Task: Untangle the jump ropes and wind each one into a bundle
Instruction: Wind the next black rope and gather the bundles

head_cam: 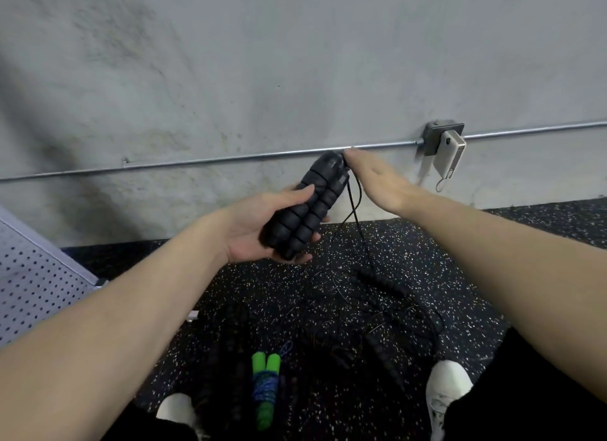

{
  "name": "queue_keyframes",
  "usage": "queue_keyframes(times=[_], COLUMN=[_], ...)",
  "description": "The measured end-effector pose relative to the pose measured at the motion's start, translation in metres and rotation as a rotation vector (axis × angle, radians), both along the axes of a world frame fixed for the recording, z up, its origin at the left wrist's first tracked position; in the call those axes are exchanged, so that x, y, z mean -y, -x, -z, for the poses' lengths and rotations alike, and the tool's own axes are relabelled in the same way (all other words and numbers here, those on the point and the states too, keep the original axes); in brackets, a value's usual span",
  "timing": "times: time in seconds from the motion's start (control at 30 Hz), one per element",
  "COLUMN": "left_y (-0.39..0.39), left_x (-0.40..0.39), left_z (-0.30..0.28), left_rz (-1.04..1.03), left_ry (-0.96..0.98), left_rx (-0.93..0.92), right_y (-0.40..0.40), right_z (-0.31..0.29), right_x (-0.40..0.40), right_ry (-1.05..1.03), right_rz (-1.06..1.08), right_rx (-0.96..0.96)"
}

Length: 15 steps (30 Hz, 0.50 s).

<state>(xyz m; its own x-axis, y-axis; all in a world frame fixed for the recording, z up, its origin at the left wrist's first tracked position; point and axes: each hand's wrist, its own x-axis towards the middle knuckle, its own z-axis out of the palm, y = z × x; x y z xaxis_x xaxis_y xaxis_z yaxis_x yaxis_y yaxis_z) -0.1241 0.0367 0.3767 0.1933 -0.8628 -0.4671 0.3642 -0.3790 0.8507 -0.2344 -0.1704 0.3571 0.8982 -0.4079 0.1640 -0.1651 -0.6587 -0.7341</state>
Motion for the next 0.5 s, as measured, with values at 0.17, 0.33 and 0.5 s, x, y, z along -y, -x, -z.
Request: queue_keyframes(times=[0.17, 0.33, 0.5], left_y=[-0.017, -0.023, -0.011], left_x=[-0.001, 0.008, 0.029], left_z=[0.009, 0.027, 0.042], left_rz=[-0.089, -0.503, -0.738], left_ry=[-0.005, 0.015, 0.058], left_rx=[0.193, 0.411, 0.197], right_y=[-0.009, -0.016, -0.015], right_z=[0.008, 0.003, 0.004], right_x=[0.003, 0.004, -0.026], right_ry=[-0.315, -0.312, -0.338], right_rz=[0.021, 0.155, 0.090], right_rx=[-0.096, -0.077, -0.158])
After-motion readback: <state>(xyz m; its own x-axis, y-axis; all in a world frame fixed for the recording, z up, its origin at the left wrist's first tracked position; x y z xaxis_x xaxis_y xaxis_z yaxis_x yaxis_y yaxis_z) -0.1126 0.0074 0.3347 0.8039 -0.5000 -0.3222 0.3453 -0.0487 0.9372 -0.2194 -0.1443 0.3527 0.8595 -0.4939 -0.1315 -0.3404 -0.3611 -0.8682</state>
